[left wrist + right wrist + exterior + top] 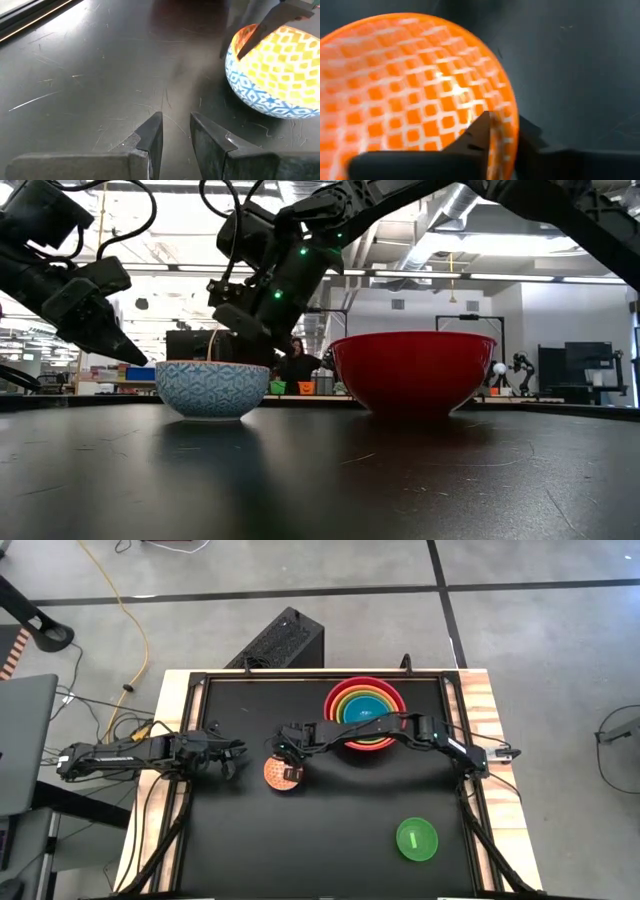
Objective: Nest bowls inside each other
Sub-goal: Stack the orange-patterned bowl on the blue bowl
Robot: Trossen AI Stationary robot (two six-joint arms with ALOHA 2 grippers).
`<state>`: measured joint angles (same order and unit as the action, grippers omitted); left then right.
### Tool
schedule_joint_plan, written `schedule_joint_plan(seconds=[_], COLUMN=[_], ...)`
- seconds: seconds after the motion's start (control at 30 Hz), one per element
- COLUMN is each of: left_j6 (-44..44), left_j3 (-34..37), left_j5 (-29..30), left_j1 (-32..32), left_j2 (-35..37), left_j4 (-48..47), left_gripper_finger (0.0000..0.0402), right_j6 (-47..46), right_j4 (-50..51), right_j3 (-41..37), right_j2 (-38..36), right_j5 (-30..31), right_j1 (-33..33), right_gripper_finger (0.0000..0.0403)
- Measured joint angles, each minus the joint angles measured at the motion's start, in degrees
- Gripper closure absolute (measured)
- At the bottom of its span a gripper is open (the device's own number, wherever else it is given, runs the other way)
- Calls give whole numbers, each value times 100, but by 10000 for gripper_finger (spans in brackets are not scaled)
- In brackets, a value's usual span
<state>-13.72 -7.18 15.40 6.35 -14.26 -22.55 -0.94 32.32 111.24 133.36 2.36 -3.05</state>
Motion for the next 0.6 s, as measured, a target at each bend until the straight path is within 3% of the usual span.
schedule_joint_plan(seconds=[0.13,0.6], left_j6=[0,0], left_j3=[-1,-2], left_j5=[0,0], left_j1=[0,1], left_j2=[0,0], left_j4=[0,1], left_gripper_finger=[315,315], right_j6=[-27,-88], right_j4=[71,254], right_j3=[14,-9], right_j2=[-28,-814], right_j5=[-72,-250], right_j1=[-7,-42], right_gripper_finger=[386,396])
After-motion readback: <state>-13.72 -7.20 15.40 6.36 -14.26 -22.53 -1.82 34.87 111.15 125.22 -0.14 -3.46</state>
